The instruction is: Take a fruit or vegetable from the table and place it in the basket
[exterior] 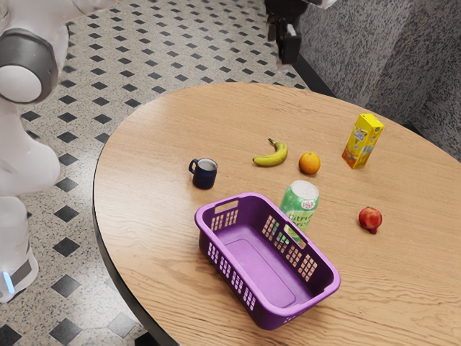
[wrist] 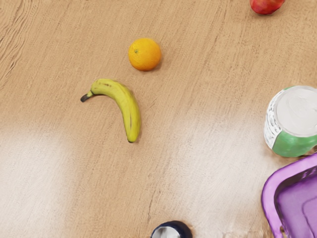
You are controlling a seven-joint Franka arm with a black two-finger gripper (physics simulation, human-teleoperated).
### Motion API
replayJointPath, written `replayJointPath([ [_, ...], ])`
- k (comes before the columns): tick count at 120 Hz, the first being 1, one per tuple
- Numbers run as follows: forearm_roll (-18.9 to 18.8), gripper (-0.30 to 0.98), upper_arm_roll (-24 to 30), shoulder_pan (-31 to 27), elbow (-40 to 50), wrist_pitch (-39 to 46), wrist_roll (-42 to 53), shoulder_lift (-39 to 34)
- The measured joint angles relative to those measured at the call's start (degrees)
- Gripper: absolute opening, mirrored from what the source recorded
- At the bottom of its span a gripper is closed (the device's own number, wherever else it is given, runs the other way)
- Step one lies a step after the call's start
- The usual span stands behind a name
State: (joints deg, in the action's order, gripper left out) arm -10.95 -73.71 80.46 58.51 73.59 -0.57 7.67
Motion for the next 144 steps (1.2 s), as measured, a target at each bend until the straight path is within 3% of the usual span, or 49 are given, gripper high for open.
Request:
replayJointPath([
  [6,2.4,0.66,2.4,-2.2,3.5,0.3,0.0,0.3],
  [22,12.7,0.66,3.8,-21.2,13.2,2.9,0.1,0.9],
  [36,17.4,0.66,5.8,-25.5,14.3,7.9,2.0,7.2],
  [44,19.7,0.66,8.8,-27.5,15.0,13.6,3.3,12.0],
  [54,21.3,0.65,10.0,-28.2,21.2,23.1,4.7,12.8],
  [60,21.6,0.65,12.3,-29.6,25.6,29.1,5.5,10.7],
  [74,17.8,0.64,25.9,-40.4,33.4,41.8,6.9,3.2],
  [98,16.6,0.65,29.7,-45.4,34.2,52.8,9.2,4.7],
  [100,16.6,0.65,32.3,-47.9,34.1,53.3,9.4,4.7],
  [110,16.1,0.65,58.6,-72.5,32.9,55.2,10.6,4.6],
  [117,15.6,0.65,67.7,-80.4,31.5,56.2,11.4,5.8],
  [126,15.3,0.65,71.0,-83.5,30.6,57.0,12.3,8.0],
  [144,15.1,0.66,71.9,-84.9,30.2,58.0,13.9,12.4],
])
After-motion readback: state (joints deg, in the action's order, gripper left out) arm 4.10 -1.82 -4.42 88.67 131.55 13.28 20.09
